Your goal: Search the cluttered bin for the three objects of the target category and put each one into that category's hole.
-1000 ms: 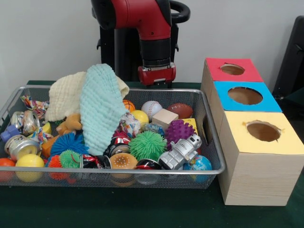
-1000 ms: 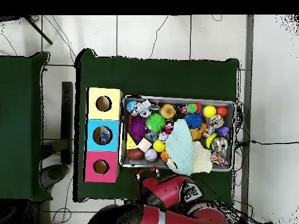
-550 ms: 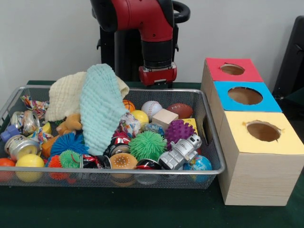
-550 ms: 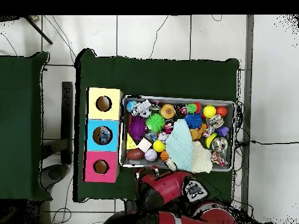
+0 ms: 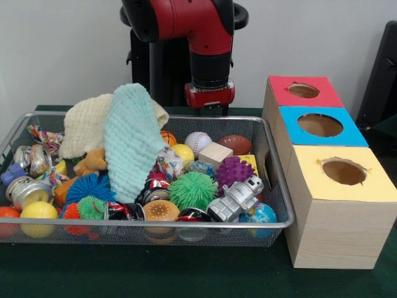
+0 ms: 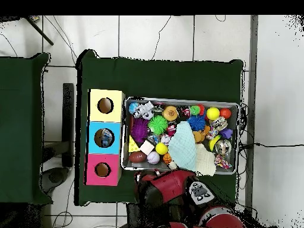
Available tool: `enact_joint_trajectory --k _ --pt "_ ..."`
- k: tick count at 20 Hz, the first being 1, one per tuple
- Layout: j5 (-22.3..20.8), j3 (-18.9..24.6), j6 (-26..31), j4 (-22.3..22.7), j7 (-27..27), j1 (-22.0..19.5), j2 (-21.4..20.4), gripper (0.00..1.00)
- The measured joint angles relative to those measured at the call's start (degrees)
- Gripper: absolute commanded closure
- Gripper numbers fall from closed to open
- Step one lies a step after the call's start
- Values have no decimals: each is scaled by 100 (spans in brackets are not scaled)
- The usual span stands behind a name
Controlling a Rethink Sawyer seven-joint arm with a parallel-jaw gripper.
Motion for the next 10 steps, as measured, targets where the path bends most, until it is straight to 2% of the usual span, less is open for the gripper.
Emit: enact_joint_trajectory --k 10 --pt "289 388 838 0 0 -330 -166 0"
